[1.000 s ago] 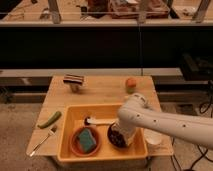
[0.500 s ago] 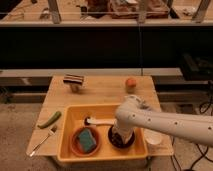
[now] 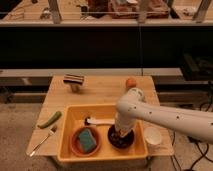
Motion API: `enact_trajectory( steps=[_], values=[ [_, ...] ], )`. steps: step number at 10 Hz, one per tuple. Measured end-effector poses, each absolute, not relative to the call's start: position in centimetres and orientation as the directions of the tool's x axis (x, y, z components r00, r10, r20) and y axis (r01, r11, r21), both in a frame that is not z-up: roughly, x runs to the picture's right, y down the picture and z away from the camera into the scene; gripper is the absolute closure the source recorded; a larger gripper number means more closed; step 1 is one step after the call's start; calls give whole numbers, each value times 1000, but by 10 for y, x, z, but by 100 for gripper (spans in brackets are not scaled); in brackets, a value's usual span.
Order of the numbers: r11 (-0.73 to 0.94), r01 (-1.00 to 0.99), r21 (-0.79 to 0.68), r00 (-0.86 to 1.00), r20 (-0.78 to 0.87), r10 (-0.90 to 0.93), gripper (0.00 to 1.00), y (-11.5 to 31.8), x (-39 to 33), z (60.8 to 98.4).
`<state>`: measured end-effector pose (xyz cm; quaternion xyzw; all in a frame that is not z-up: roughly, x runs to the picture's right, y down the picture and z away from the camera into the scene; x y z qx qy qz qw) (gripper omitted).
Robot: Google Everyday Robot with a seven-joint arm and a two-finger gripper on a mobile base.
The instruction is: Place grapes in table surface
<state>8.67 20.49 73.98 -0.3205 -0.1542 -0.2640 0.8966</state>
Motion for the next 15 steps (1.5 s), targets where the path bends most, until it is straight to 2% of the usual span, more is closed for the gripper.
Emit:
enact_trajectory(
  steps=[5, 9, 13, 15],
  values=[
    [747, 410, -523, 891, 407, -204, 100, 135, 115, 680],
    [820, 361, -444, 892, 421, -165, 100, 66, 92, 647],
    [904, 302, -301, 896, 413, -162, 100, -14, 34, 678],
    [947, 208, -243, 919, 381, -104, 100, -71, 12, 718]
  ],
)
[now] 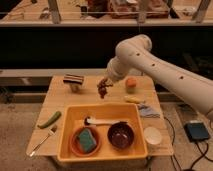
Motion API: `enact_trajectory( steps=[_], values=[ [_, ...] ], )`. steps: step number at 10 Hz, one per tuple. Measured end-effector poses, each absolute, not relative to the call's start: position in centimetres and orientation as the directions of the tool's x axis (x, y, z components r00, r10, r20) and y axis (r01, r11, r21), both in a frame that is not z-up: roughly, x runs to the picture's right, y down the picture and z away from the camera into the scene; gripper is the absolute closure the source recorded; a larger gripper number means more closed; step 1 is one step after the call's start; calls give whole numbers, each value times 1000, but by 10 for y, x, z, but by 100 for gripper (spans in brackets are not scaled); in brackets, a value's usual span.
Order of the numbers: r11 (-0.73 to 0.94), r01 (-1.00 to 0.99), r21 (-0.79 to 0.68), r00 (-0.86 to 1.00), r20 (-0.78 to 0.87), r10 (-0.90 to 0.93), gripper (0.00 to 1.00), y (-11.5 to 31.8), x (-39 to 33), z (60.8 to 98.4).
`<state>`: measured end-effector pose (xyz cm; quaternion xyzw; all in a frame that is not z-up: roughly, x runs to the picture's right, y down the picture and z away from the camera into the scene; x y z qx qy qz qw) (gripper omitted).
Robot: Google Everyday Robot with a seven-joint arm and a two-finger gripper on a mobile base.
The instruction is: Place grapes in table surface
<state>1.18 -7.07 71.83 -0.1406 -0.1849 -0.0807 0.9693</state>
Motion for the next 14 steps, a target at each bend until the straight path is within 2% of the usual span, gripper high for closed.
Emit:
enact_trajectory(
  steps=[2, 4, 8, 9, 10, 13, 14],
  values=[
    [960, 167, -223, 929, 362, -77, 92, -93, -2, 744],
    [966, 143, -213, 940, 334, -65, 70, -97, -16, 773],
    [956, 167, -240, 952, 292, -93, 31, -59, -13, 815],
    [953, 173, -247, 954, 284, -100, 24, -54, -14, 823],
    [951, 171, -258, 955, 280, -96, 20, -51, -15, 832],
    [948, 133, -290, 961, 273, -51, 20, -42, -18, 851],
    [947, 118, -298, 958, 284, -30, 20, -45, -15, 847]
  ],
)
